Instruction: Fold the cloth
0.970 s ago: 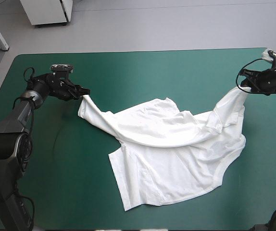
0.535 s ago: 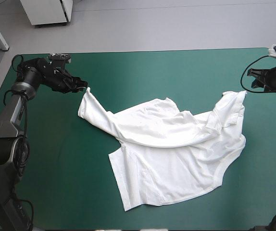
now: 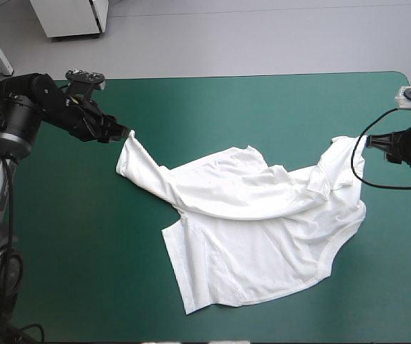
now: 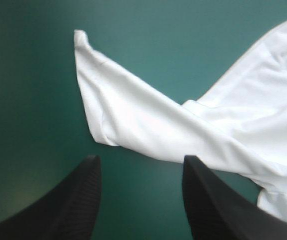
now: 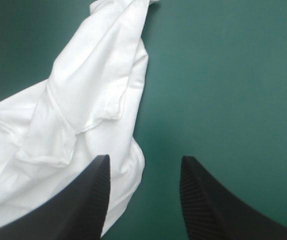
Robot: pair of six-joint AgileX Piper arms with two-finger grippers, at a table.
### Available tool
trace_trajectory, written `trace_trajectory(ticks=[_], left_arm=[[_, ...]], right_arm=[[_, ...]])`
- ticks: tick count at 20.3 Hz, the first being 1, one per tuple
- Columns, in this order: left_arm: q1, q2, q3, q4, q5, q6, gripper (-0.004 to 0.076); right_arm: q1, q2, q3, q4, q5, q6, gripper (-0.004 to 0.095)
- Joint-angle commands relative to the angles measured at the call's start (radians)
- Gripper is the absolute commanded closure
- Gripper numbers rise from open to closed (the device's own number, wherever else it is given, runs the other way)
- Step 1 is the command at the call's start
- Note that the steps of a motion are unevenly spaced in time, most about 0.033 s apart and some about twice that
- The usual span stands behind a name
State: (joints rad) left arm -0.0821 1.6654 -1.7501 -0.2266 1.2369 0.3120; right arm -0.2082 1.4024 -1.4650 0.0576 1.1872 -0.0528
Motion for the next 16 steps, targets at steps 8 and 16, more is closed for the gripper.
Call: trace_trajectory(ticks=[8, 16], left_arm=[[-0.4, -0.335, 0.357, 0.122, 0.05, -0.242, 0.0363], [-0.585, -0.282, 0.537, 0.357, -0.057, -0.374, 0.038]], right_arm=[[0.007, -0.274, 0.023, -0.01, 0.02, 0.053, 0.049], [0.007, -0.286, 0.027, 0.001, 0.018, 0.066, 0.049]])
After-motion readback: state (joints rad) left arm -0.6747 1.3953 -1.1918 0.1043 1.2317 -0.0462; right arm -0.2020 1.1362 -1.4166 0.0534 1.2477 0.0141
